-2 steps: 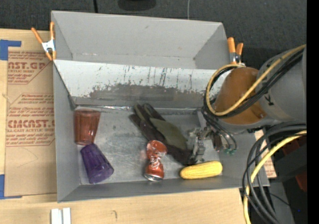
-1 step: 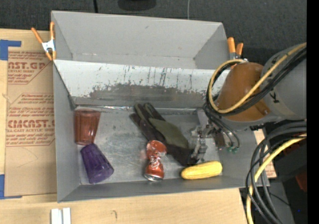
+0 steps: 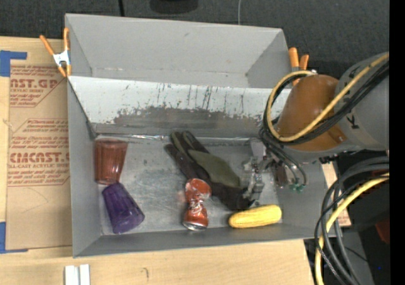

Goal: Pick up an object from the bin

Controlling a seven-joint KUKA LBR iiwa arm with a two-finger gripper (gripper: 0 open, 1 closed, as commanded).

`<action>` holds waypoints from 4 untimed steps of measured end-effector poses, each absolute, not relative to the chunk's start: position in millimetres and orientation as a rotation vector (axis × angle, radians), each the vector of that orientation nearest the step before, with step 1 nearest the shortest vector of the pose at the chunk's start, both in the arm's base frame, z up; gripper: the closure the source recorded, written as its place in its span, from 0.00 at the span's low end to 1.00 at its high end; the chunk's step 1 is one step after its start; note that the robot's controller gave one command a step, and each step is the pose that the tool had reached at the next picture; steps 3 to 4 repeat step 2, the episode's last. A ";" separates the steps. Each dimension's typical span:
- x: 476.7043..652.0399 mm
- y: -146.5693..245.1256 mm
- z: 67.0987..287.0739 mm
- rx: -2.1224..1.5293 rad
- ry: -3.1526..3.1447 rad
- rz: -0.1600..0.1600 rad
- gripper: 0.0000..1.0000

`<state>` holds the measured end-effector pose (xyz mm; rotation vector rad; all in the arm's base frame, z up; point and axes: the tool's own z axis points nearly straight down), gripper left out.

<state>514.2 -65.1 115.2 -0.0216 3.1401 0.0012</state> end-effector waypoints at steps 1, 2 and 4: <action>508.3 -76.6 163.8 -0.032 3.148 0.002 1.00; 483.0 -57.0 218.1 -0.048 3.142 0.000 1.00; 483.0 -57.0 218.1 -0.048 3.142 0.000 1.00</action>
Offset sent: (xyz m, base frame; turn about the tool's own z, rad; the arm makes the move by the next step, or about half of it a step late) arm -0.0328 0.0100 0.1062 -0.0189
